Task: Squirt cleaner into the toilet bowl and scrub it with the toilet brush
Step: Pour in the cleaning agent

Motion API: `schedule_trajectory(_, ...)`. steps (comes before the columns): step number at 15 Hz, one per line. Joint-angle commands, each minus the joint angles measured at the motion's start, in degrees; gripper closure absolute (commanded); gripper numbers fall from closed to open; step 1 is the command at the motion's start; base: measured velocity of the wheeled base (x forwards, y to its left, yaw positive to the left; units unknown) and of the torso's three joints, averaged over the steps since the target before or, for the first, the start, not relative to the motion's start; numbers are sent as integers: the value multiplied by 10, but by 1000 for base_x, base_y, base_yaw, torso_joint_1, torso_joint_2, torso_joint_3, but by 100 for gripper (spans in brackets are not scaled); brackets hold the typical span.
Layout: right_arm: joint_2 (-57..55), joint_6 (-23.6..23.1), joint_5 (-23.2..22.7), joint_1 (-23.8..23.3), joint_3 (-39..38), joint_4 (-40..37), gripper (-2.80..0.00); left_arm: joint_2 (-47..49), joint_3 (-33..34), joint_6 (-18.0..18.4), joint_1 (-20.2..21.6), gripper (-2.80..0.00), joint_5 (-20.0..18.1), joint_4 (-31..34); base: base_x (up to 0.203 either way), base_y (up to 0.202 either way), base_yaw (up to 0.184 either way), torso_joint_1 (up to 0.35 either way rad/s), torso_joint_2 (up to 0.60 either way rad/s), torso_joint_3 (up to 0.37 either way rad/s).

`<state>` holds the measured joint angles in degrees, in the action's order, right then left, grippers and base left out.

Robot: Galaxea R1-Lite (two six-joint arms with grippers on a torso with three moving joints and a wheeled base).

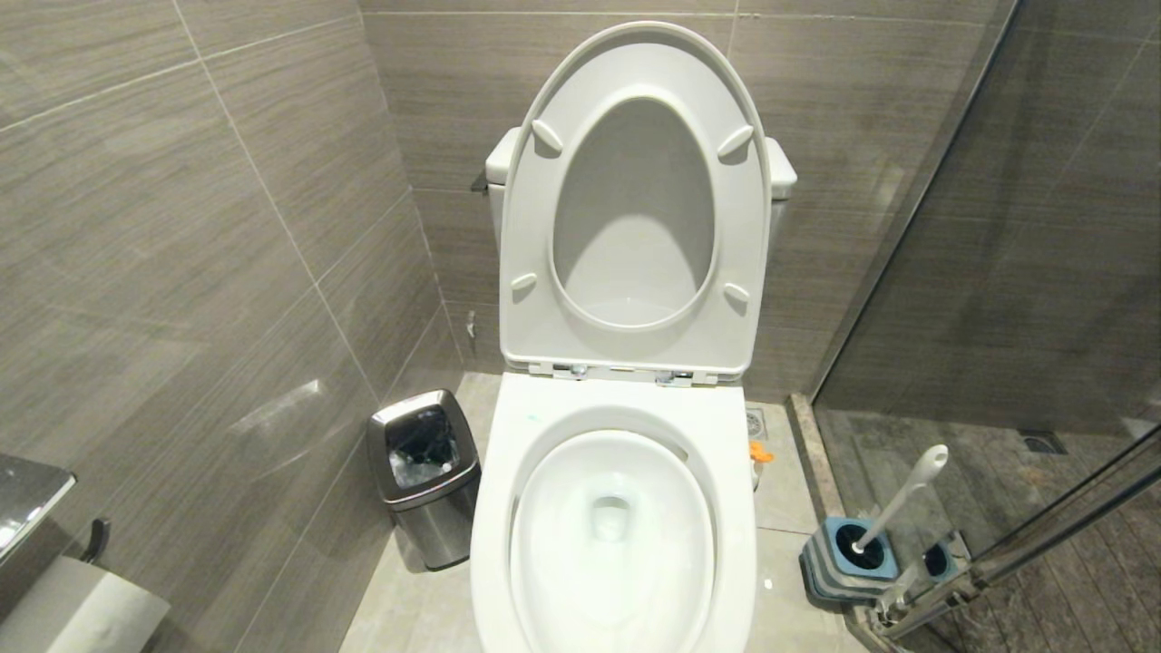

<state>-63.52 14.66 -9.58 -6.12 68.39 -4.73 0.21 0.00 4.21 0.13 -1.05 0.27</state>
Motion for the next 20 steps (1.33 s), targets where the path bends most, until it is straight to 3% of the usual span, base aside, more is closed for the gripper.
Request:
schedule_trajectory(1, 93, -2, -8, 0, -29, -48, 0, 0, 0, 0, 0, 0, 0, 0, 0, 0, 0, 0, 0, 0)
schedule_trajectory(7, 275, -28, -50, -1, -113, -202, 0, 0, 0, 0, 0, 0, 0, 0, 0, 0, 0, 0, 0, 0)
schedule_trajectory(11, 369, -31, -5, -20, -254, -217, 0, 0, 0, 0, 0, 0, 0, 0, 0, 0, 0, 0, 0, 0)
schedule_trajectory(15, 471, -36, 10, -16, -407, -209, 0, 0, 0, 0, 0, 0, 0, 0, 0, 0, 0, 0, 0, 0)
schedule_trajectory(20, 471, -43, -11, -15, -455, -54, 0, 0, 0, 0, 0, 0, 0, 0, 0, 0, 0, 0, 0, 0)
